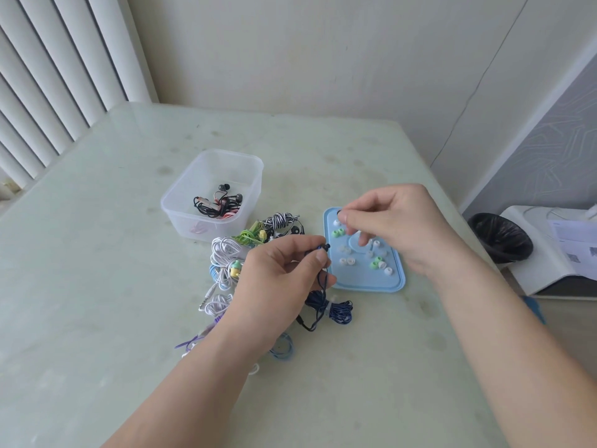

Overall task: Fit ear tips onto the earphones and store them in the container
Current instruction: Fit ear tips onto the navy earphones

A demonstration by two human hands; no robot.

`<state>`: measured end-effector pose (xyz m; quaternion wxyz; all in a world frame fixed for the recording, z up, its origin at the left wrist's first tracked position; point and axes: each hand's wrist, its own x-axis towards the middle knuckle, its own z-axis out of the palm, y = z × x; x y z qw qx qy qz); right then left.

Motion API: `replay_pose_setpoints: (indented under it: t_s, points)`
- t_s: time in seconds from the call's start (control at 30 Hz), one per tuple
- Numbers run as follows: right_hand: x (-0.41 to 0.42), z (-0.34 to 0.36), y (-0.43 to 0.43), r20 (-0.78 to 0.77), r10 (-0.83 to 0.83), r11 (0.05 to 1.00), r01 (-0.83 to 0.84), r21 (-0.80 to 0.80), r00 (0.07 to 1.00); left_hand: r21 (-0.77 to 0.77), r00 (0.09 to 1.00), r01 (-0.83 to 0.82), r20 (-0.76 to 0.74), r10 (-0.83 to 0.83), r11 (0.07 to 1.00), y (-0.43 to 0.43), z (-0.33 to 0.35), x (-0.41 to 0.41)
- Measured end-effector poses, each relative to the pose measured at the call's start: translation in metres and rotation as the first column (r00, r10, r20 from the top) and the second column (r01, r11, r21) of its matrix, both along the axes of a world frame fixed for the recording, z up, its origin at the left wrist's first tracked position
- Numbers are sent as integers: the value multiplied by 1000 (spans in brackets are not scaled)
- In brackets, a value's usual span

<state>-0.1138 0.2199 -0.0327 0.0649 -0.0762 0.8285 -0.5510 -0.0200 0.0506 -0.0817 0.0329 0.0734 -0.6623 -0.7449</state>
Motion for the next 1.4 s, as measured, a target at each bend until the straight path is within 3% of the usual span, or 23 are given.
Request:
replay_pose_setpoints:
  t_s: [0.17, 0.33, 0.5, 0.9, 1.2, 1.4]
  points:
    - [44, -20, -4, 187, -14, 897, 95, -432, 982, -11, 1000, -20, -9, 20, 1000, 2, -1, 0]
    - [56, -32, -7, 286, 40, 793, 144, -593, 957, -31, 999, -27, -32, 26, 999, 2, -3, 0]
    - [55, -37, -6, 313, 80, 783, 135, -608, 946, -49, 998, -3, -58, 0, 999, 3, -6, -1]
    - [55, -41, -8, 202, 116, 804, 28, -594, 973, -144, 993, 3, -115, -20, 990, 2, -6, 0]
    - [54, -49, -7, 46, 8, 886, 14, -464, 999, -201, 995, -2, -97, -17, 980, 4, -4, 4]
    - [56, -53, -10, -28, 17, 890, -27, -455, 999, -207, 995, -34, -103, 12, 978, 4, -6, 4]
